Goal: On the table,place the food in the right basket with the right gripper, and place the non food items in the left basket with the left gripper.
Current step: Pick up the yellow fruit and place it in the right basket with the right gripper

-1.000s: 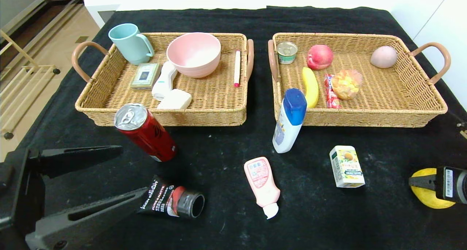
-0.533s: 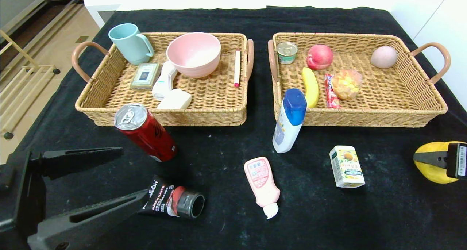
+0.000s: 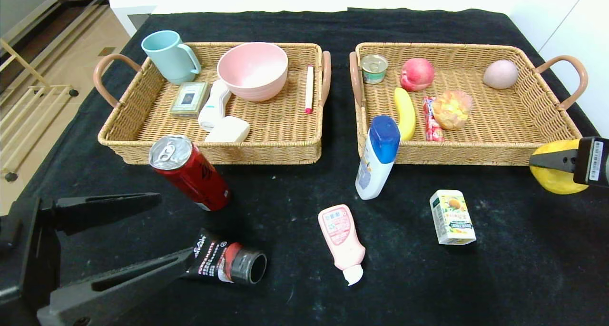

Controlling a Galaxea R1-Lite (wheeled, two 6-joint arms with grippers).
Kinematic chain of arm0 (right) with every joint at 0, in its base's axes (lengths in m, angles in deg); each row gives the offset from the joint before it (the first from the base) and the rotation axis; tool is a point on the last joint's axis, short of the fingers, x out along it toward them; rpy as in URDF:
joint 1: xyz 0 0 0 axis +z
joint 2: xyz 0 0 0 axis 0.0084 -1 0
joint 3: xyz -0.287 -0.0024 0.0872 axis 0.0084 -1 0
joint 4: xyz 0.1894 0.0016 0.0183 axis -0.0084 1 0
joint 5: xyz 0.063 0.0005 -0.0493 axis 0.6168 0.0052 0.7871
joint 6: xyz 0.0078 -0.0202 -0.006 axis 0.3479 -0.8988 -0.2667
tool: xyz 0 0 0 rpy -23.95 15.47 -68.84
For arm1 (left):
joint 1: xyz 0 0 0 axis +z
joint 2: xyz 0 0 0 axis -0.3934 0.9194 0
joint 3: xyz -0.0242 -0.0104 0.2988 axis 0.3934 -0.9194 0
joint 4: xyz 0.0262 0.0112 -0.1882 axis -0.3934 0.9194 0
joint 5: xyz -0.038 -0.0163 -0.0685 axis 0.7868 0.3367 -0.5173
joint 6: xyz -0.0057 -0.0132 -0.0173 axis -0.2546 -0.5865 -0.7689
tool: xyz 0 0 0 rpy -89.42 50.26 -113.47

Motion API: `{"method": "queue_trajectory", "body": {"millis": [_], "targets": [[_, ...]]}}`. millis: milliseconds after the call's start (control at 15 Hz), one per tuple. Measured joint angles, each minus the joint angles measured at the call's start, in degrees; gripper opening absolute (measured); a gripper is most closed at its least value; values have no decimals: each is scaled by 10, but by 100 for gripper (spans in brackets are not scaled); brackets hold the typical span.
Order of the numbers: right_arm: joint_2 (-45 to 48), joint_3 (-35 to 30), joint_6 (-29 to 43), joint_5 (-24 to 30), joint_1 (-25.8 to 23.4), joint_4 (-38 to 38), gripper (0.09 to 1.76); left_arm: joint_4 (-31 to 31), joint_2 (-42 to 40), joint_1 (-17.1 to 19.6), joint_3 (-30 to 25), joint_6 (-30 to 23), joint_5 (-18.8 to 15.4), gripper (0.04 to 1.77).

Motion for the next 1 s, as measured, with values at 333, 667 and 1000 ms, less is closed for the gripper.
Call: {"method": "queue_trajectory", "body": {"millis": [333, 667, 1000], "targets": [[-41, 61, 0, -24, 7, -1, 118, 0, -1, 0, 0, 1, 0, 172], [-84, 145, 1, -25, 5, -5, 118, -1, -1, 0, 0, 1, 0, 172], [-145, 222, 2, -25, -1, -10, 118, -1, -3, 0, 1, 2, 0, 172]]}}
